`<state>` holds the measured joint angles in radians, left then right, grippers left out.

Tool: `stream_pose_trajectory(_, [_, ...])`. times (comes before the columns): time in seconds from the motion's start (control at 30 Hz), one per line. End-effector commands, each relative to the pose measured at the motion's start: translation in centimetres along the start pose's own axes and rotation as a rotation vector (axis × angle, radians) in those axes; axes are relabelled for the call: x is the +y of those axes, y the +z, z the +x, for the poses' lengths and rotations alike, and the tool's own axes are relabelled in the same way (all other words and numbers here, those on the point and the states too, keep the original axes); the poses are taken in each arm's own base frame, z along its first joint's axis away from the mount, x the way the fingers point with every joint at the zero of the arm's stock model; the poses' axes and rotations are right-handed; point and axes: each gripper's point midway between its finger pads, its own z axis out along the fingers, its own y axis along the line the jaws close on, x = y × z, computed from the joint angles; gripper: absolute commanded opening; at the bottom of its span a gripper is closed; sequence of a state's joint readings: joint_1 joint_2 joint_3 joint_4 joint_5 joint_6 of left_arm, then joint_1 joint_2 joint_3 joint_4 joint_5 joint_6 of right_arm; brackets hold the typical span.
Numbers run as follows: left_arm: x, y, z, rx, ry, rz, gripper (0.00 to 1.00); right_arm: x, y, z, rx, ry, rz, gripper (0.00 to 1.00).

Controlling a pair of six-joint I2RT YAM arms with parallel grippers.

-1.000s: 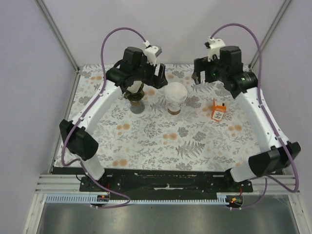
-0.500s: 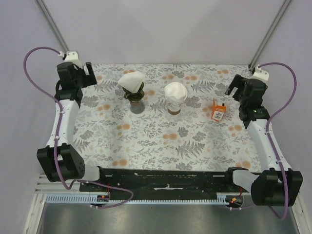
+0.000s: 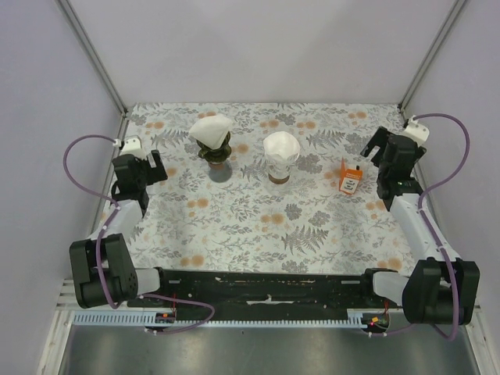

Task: Place the coffee filter in the dripper
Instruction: Reset both arms

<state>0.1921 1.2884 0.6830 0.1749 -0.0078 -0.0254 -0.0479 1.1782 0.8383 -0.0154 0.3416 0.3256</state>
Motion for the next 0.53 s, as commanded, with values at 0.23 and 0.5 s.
stream_pose_trajectory(0.23, [-1.2, 0.6, -1.6, -0.15, -0.066, 0.055, 1.0, -0.3, -0.2, -1.0, -0.097, 0.033, -0.003, 0.98])
stream_pose_trajectory(0.5, [-1.4, 0.9, -0.9, -0.127, -0.071, 0.07, 1.0, -0.3, -0.4, -1.0, -0.146, 0.053, -0.02, 0.98])
